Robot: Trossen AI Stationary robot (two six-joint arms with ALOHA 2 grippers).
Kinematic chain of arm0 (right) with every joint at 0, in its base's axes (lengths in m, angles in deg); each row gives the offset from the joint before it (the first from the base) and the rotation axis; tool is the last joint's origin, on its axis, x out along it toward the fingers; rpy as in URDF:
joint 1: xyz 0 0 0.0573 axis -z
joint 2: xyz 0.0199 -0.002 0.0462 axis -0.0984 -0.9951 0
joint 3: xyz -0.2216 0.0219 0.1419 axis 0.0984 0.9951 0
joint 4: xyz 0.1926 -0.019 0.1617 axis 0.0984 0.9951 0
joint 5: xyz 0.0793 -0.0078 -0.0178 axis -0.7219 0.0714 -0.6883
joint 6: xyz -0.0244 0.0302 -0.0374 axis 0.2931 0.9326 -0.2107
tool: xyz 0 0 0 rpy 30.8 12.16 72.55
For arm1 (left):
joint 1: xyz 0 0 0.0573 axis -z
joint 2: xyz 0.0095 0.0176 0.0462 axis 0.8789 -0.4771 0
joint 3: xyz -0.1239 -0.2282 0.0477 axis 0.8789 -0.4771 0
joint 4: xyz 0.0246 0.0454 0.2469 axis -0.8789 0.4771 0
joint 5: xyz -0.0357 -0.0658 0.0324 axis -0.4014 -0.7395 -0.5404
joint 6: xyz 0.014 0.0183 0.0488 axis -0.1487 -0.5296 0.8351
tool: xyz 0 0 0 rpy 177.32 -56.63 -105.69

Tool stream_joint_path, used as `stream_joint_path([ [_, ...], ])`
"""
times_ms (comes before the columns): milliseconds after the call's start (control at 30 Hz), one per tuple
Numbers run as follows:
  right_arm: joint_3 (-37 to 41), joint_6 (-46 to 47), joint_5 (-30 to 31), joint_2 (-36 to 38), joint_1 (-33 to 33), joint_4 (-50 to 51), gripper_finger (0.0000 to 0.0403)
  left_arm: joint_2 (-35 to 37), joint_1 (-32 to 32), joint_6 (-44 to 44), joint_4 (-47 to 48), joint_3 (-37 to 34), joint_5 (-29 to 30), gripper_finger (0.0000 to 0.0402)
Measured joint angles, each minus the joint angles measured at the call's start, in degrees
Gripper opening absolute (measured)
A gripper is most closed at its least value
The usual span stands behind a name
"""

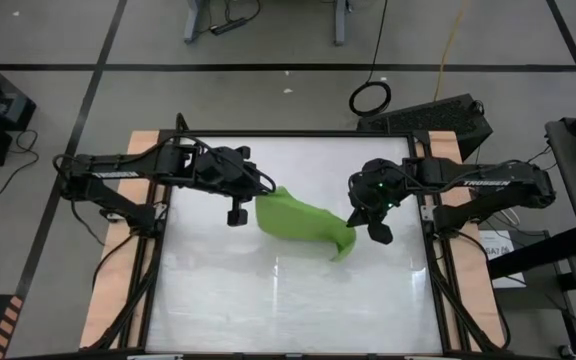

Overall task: Roll towel into tight, uniform cylinder
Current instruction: Roll the green towel

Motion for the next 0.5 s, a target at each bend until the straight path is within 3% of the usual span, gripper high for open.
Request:
stream_joint_path([
  [233, 0.00, 1.25, 2.65, 0.00, -0.02, 1.91, 0.0010, -0.31, 0.00, -0.11, 0.10, 0.00, -0.04, 0.0004],
  [500, 0.00, 3.06, 5.82, 0.00, -1.28, 3.35, 0.0085, -0.35, -0.01, -1.00, 0.08, -3.35, -0.24, 0.0004],
])
